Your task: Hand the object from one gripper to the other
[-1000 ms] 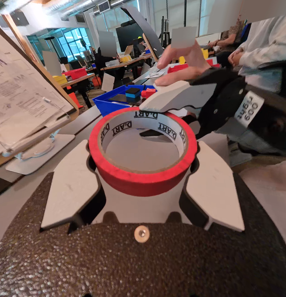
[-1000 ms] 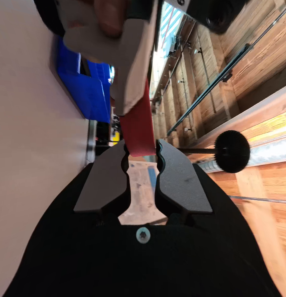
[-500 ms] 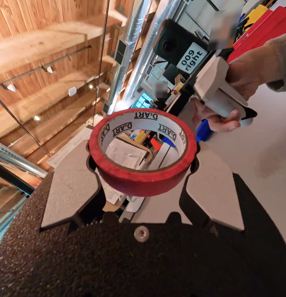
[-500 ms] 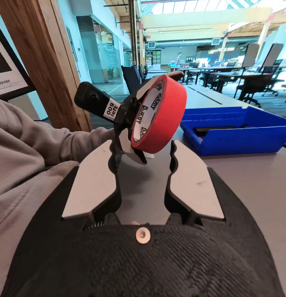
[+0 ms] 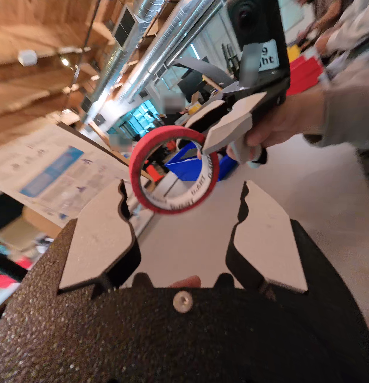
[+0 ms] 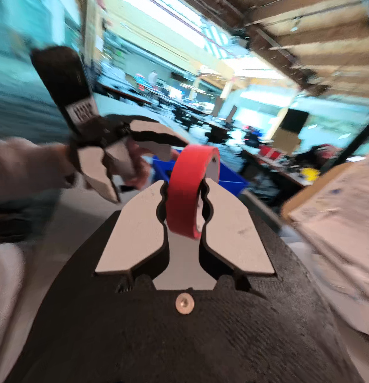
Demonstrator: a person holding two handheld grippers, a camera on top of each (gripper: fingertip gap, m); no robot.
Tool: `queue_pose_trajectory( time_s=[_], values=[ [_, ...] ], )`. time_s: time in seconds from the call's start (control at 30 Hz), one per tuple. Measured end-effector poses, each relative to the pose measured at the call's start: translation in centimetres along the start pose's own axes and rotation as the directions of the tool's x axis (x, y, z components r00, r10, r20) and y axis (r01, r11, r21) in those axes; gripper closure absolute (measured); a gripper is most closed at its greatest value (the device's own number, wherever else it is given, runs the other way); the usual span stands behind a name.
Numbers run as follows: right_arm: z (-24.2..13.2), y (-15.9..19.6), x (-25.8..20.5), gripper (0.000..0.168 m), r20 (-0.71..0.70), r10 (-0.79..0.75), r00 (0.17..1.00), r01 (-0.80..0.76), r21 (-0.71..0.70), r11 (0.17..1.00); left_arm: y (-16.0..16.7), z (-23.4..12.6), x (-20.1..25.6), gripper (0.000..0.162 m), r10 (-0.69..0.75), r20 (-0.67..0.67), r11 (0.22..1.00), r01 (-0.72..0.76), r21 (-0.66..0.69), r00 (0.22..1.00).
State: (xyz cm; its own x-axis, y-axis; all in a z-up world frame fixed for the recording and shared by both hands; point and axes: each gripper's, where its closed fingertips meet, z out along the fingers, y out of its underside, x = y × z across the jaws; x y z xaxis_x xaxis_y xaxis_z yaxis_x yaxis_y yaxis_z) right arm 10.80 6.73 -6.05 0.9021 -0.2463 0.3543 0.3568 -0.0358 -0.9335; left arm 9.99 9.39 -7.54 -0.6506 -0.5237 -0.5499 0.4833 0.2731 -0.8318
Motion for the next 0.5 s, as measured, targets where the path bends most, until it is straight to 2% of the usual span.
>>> queue_pose_trajectory(
  time_s=[0.03, 0.1, 0.2, 0.37, 0.5],
  values=[
    [-0.3, 0.1, 0.8, 0.137, -0.073, -0.119, 0.990, 0.117, -0.037, 0.992, -0.1, -0.2, -0.2, 0.059, -0.088, -0.020, 0.996, 0.089, 0.007, 0.996],
    [-0.9, 0.7, 2.4, 0.138, -0.181, -0.378, 0.908, 0.350, -0.167, 0.921, -0.2, -0.4, -0.8, 0.061, -0.269, -0.048, 0.962, 0.270, 0.027, 0.962],
    [-0.9, 1.7, 2.4, 0.139, -0.153, -0.626, 0.765, 0.567, -0.300, 0.767, 0.9, -0.3, -1.7, 0.062, -0.423, -0.030, 0.906, 0.423, -0.002, 0.906],
    [0.5, 4.3, 0.3, 0.140, 0.009, -0.739, 0.674, 0.687, -0.374, 0.623, 3.9, 1.1, -0.9, 0.065, -0.387, 0.054, 0.908, 0.391, -0.149, 0.920],
    [1.3, 5.5, -1.1, 0.140, 0.087, -0.795, 0.600, 0.756, -0.385, 0.529, 4.6, 2.1, 0.5, 0.065, -0.325, 0.046, 0.918, 0.326, -0.225, 0.945]
  ],
)
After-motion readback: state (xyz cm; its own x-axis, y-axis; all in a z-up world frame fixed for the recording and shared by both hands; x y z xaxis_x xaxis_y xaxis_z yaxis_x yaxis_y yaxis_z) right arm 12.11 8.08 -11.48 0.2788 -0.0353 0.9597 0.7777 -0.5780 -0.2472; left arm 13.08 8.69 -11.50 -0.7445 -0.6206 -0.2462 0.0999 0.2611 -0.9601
